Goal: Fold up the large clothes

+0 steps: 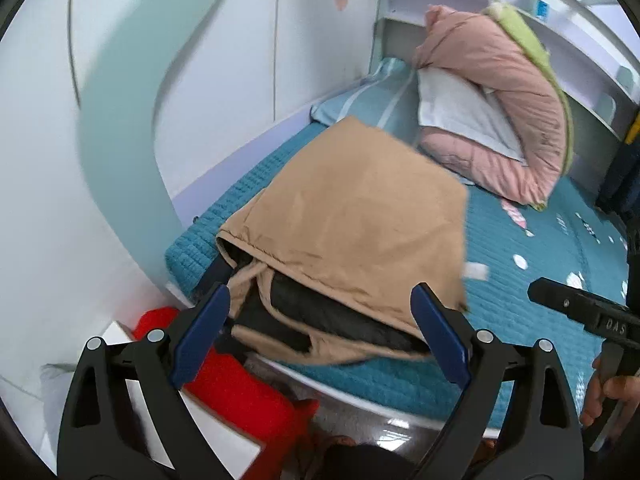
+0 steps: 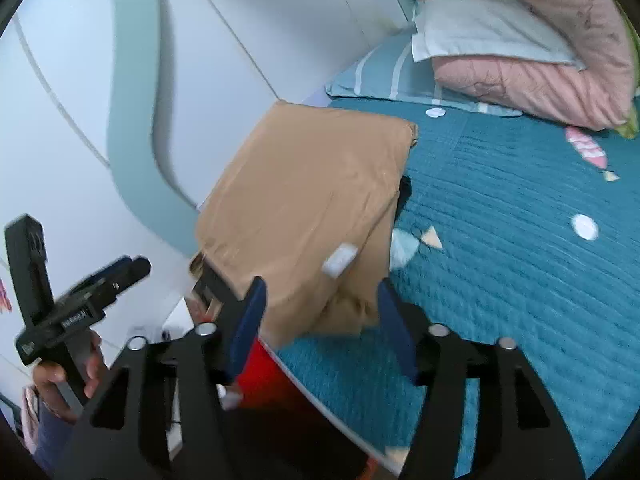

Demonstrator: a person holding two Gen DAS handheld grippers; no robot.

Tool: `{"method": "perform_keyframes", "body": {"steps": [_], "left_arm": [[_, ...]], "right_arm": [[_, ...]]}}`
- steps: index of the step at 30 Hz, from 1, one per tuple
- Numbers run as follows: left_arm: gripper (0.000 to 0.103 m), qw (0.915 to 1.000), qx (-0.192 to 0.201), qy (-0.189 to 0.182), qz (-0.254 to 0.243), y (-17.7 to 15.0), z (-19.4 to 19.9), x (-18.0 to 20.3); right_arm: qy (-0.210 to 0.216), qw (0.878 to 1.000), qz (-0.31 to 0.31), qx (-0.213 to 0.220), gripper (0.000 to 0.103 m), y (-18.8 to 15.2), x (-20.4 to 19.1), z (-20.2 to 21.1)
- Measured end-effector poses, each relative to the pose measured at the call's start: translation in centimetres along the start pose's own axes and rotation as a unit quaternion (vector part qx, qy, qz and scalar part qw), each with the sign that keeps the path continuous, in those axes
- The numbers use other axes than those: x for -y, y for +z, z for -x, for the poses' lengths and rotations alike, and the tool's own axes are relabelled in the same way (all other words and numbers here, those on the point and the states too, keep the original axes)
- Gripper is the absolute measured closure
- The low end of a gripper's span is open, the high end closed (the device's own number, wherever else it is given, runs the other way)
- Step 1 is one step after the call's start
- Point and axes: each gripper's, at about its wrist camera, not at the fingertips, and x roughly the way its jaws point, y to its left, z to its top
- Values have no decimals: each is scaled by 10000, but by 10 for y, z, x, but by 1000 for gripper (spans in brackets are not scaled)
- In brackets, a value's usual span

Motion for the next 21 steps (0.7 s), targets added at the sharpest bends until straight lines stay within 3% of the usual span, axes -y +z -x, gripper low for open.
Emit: {"method": "perform_keyframes", "body": {"steps": [5,9,12,16,21], "left_arm": [[11,9995,170,-38,-268,-14,57,30],[11,9987,231,-231,-381,-23,92,59],[11,9974,313,-253,-602,-32,119,87],[11,9922,468,-598,-986,-42,156,127],[6,9867,796,-703,-1233,-51,187,156]], "right_arm": [[-395,9983,310,280,31,-26,-32,55],[-748,9943,427,628,28,-45,-55,104],[-1144,9881,439,932,11,-62,-67,141],[-1378,9817,257,1290,10,-83,-74,188],[-1648,9731,112,1607,8,-99,-78,231]]}}
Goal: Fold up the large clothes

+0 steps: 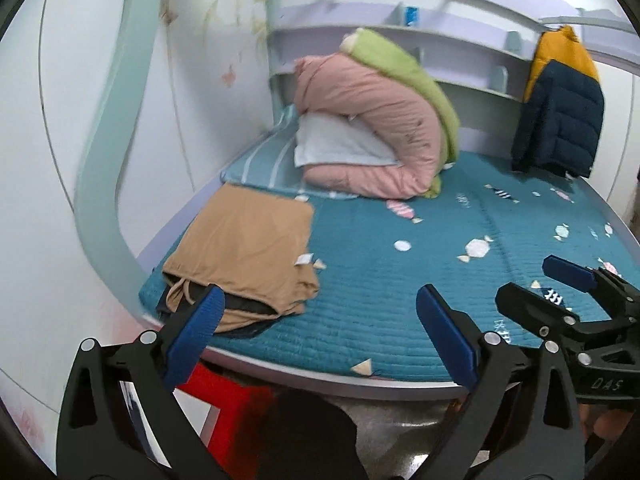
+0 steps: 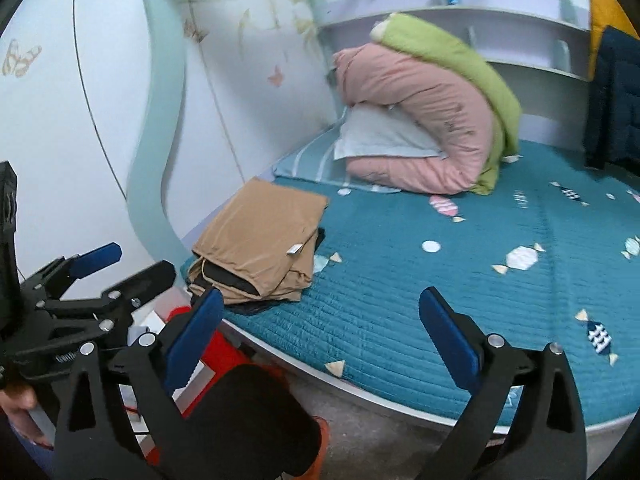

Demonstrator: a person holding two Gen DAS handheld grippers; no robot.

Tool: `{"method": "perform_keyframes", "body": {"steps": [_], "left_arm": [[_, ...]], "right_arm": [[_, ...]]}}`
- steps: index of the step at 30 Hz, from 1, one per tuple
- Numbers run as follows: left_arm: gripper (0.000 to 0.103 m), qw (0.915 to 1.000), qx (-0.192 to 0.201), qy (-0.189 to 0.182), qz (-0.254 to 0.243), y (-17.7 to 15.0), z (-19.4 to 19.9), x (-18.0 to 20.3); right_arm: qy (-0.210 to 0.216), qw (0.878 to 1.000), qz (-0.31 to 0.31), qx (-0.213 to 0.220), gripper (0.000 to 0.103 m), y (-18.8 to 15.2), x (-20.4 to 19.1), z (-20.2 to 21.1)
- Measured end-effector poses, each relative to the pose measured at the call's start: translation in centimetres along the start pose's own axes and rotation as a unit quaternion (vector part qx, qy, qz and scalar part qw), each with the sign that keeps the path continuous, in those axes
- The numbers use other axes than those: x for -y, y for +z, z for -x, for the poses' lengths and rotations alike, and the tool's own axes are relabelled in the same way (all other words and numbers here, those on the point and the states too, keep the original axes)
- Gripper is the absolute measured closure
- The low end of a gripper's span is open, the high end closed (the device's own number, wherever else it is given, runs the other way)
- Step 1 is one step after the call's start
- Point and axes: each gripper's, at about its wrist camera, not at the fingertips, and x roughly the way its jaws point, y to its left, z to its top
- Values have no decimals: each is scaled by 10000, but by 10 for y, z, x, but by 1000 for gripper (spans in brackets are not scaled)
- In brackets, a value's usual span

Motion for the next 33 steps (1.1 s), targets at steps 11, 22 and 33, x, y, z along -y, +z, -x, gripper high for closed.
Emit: {"method": "perform_keyframes", "body": {"steps": [11,22,33], "left_arm": [[5,9969,678,143,-374,6,53,44],[5,9900,1347,148,-400,16,96,63],[5,9832,1793,158,-293,21,122,69]], "right_arm": [[-574,9965,111,596,8,-2,6,64],[-786,9887,274,1249,8,1,2,116],[-1007,9777,460,1785,8,4,-2,141]]}}
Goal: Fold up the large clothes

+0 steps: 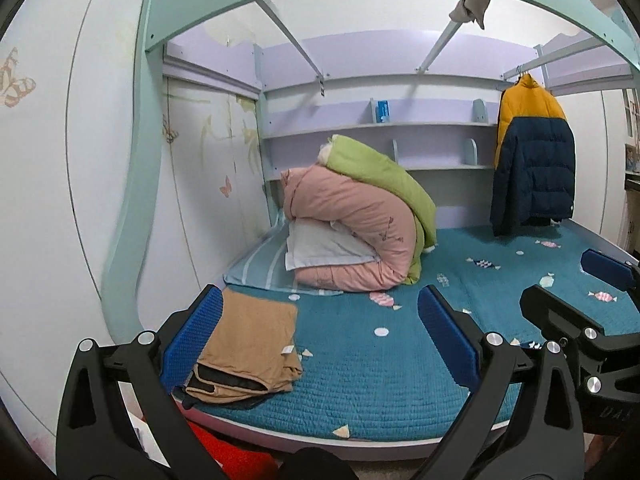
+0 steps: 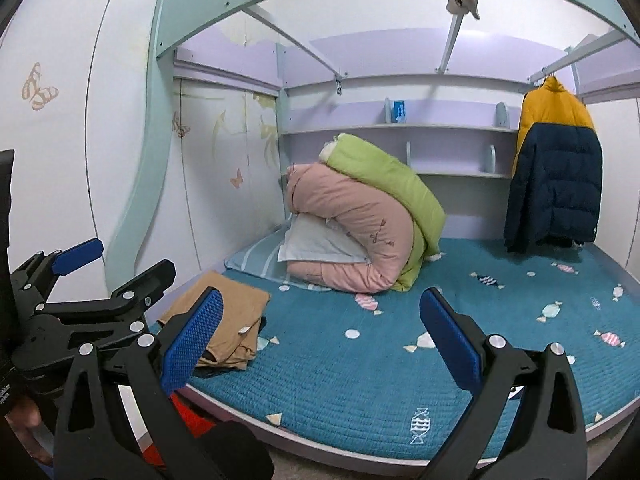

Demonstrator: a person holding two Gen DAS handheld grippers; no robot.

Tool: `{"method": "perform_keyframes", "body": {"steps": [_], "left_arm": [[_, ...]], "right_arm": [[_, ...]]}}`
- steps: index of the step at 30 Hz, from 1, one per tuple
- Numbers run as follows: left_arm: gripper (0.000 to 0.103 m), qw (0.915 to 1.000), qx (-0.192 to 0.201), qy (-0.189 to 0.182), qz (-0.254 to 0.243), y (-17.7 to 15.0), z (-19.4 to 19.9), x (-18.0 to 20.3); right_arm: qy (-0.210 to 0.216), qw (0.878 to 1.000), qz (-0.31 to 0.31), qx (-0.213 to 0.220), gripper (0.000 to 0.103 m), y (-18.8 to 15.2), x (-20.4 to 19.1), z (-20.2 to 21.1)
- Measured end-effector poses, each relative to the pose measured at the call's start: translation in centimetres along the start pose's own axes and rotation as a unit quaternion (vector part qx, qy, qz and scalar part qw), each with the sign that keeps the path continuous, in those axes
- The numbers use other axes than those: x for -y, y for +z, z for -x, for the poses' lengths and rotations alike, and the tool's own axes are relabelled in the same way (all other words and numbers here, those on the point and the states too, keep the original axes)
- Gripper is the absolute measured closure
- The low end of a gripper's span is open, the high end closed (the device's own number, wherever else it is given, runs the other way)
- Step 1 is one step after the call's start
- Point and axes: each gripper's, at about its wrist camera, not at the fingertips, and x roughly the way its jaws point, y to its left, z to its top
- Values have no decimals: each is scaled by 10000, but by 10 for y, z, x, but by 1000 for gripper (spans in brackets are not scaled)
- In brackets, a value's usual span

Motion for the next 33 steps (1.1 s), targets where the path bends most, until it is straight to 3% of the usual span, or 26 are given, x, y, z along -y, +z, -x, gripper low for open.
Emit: {"method": "perform_keyframes", "body": {"steps": [9,33], "left_arm": [[5,9996,253,23,120,1,8,-1],[5,9996,245,7,144,2,6,1]], "right_arm": [[-135,9991,91,391,8,1,0,10],[-182,9988,89,435,8,0,2,11]]}}
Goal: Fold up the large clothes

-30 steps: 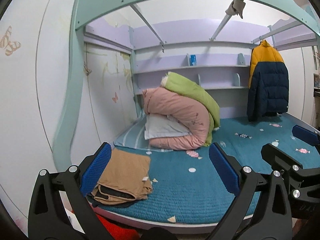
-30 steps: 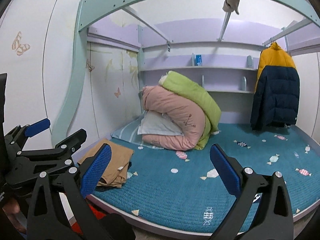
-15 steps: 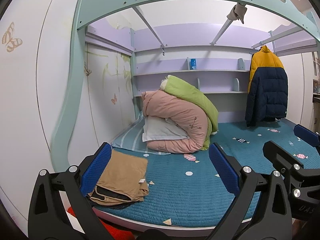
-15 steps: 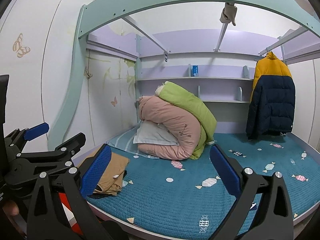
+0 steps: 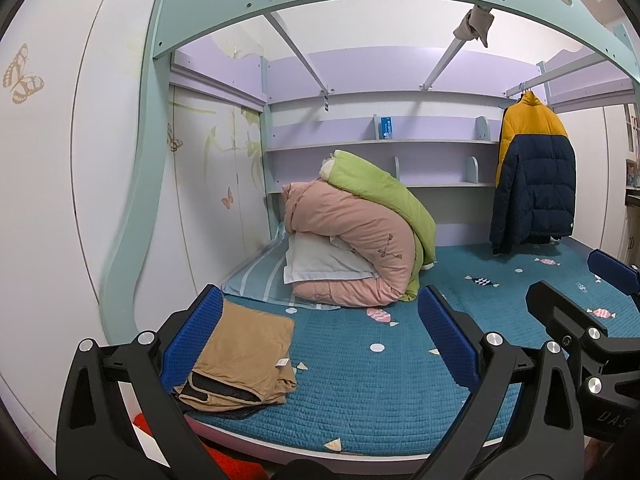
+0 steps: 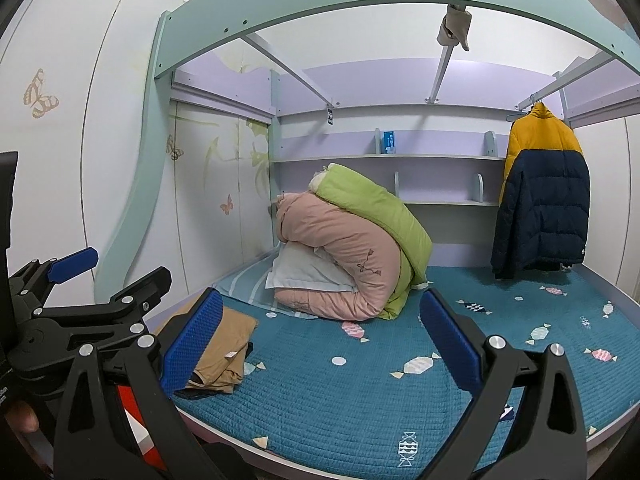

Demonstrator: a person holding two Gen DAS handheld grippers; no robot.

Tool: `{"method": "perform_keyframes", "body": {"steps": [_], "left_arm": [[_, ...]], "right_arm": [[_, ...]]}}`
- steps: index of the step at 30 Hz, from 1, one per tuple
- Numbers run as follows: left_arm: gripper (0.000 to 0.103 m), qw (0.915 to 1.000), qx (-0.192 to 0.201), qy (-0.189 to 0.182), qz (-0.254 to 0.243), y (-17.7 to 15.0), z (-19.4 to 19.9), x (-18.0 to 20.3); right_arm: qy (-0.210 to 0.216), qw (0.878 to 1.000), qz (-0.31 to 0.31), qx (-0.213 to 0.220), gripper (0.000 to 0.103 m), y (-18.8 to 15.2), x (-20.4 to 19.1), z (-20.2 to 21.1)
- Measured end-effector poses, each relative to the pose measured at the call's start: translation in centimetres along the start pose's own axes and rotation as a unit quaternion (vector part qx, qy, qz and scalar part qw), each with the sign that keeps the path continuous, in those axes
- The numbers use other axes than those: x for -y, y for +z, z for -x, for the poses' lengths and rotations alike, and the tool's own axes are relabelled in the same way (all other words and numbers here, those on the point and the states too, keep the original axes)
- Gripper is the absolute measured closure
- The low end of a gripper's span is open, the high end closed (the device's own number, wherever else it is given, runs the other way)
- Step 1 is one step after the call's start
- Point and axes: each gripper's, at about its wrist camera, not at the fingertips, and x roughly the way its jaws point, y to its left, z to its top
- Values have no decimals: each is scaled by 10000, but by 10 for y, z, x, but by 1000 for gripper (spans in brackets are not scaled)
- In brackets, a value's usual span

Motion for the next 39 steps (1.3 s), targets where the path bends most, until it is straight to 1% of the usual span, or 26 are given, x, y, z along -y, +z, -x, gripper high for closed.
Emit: {"method": "perform_keyframes", "body": {"steps": [31,39], "left_arm": [[5,10000,-28,-43,31,2,-4,2],[5,10000,37,23,25,4,-2,4]], "right_arm": [[-23,10000,-52,-3,8,-1,2,0],[-31,10000,-65,-2,8,-2,1,1]]}}
